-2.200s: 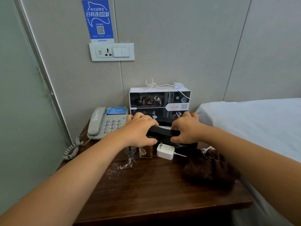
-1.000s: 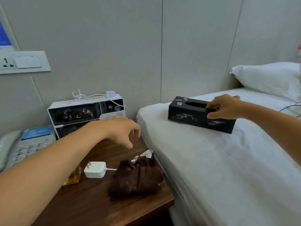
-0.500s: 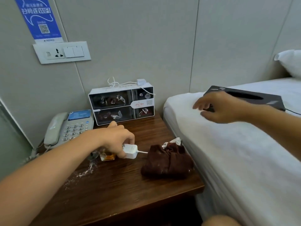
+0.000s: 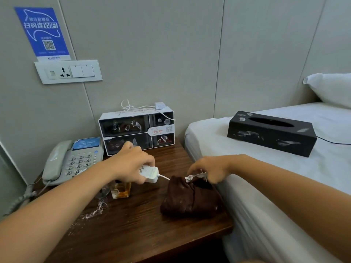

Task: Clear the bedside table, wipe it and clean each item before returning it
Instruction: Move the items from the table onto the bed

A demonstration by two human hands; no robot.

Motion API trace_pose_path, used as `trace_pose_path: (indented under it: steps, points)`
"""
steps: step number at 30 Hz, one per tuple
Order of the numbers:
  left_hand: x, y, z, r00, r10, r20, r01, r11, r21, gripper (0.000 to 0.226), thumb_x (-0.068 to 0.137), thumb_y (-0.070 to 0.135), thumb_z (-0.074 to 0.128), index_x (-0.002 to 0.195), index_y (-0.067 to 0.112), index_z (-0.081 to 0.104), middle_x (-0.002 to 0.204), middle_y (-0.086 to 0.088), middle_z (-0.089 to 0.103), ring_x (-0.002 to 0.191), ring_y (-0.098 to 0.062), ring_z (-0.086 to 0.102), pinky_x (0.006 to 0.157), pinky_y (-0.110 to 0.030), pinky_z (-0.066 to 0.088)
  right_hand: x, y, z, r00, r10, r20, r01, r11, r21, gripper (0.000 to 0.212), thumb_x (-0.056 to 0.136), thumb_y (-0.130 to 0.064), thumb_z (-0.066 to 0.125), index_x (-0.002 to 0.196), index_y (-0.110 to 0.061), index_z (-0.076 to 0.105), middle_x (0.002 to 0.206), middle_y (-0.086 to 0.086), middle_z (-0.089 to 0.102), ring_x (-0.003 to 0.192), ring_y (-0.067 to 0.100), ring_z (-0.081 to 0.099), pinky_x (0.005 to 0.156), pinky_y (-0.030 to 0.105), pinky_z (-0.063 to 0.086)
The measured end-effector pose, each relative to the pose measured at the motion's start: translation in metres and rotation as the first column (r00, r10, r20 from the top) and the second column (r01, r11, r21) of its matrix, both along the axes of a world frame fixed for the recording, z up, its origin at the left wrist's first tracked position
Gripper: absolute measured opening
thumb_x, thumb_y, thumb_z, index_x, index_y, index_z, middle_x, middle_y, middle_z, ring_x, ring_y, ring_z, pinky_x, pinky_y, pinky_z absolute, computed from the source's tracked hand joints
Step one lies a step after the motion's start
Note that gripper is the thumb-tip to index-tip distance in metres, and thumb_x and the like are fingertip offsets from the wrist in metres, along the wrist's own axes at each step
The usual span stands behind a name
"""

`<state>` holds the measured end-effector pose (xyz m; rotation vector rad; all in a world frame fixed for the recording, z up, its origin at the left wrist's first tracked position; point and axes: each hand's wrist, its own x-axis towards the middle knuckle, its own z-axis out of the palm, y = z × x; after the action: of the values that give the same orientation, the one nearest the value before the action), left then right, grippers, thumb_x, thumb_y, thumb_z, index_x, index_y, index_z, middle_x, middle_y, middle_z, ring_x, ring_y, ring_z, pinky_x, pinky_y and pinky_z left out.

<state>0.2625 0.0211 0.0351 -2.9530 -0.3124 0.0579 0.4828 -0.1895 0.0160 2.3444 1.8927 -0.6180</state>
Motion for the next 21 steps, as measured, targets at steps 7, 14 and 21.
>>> trace_pose_path:
  steps: [7,14,21]
  points:
    - [0.009,0.002,0.008,0.993,-0.010,0.117,-0.004,0.994,0.112,0.037,0.082,0.058,0.065,0.115,0.040,0.060,0.102,0.019,0.061,0.100,-0.009,0.044,0.101,-0.039,0.025,0.004,0.007,-0.009,0.999,0.000,0.050,-0.003,0.998,0.061,0.038,0.086,-0.008,0.069,0.121,-0.023,0.067,0.114,0.001,0.067,0.105,0.024,0.061,0.094,0.044,0.054]
    - [0.015,0.002,0.018,0.972,0.057,0.229,-0.086,0.989,0.117,0.041,0.081,0.059,0.065,0.117,0.041,0.058,0.106,0.019,0.061,0.100,-0.011,0.046,0.099,-0.039,0.027,0.011,0.008,0.000,0.992,-0.122,-0.017,0.118,0.907,0.404,0.018,0.091,-0.030,0.074,0.106,-0.022,0.074,0.096,-0.003,0.074,0.085,0.015,0.064,0.073,0.027,0.048]
    - [0.018,-0.006,0.083,0.911,0.066,0.407,-0.088,0.995,0.036,0.045,0.081,0.064,0.065,0.118,0.040,0.060,0.105,0.017,0.060,0.102,-0.013,0.051,0.093,-0.040,0.029,0.021,-0.027,0.073,0.958,-0.211,-0.193,0.286,0.681,0.675,0.012,0.089,-0.017,0.071,0.079,-0.022,0.067,0.067,-0.011,0.062,0.060,0.002,0.048,0.063,0.022,0.041]
